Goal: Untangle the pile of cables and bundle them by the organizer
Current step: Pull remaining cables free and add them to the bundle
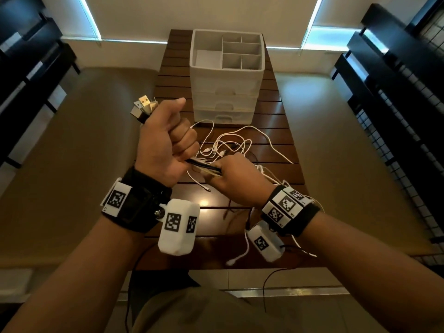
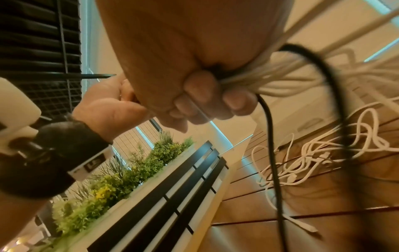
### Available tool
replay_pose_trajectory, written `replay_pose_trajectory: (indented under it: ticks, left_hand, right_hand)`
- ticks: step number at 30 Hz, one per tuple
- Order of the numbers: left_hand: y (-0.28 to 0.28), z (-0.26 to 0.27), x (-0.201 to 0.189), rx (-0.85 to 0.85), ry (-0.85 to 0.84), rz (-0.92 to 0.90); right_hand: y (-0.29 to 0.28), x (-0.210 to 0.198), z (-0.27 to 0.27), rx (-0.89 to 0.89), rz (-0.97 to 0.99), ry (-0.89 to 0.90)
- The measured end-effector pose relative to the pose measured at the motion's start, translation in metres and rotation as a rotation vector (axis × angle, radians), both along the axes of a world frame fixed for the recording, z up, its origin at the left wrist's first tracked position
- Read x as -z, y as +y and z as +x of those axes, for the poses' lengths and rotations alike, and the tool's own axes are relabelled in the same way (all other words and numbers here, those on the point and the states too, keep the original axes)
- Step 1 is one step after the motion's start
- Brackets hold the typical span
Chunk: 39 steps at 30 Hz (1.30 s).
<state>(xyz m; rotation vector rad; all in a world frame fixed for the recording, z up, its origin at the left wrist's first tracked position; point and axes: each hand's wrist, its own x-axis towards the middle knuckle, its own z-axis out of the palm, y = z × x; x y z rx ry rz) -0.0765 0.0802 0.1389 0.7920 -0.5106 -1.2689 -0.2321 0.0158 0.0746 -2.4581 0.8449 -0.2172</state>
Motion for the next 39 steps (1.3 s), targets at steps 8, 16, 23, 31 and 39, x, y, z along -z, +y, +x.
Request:
replay_pose_trajectory:
  ticks: [8,16,23,31,39]
  left_hand:
    - [0.004,0.041,-0.011,-0.069,-0.053,-0.034]
    - [-0.004,0.058,-0.015,-0.155,-0.074,-0.041]
    - [-0.010,0.052,0.001,-0.166,-0.007,0.000]
    - [-0.021,0.007,0.020,-0.090,-0.024,0.035]
    - [-0.017,0.001,0.019,-0.025,-0.007,0.012]
  right_hand:
    - [-0.022,0.036,-0.056,0.162,-0.106,0.260]
    - [-0.051,0.068,-0.099,0.303,-0.072,0.283]
    - [-0.058,0.089,-0.122,0.276,0.089,0.378]
    - [-0.029,-0.015,-0.055,-0.100,0.120,0.035]
    - [-0.012,0.030,-0.002,-0.007,0.092,-0.158]
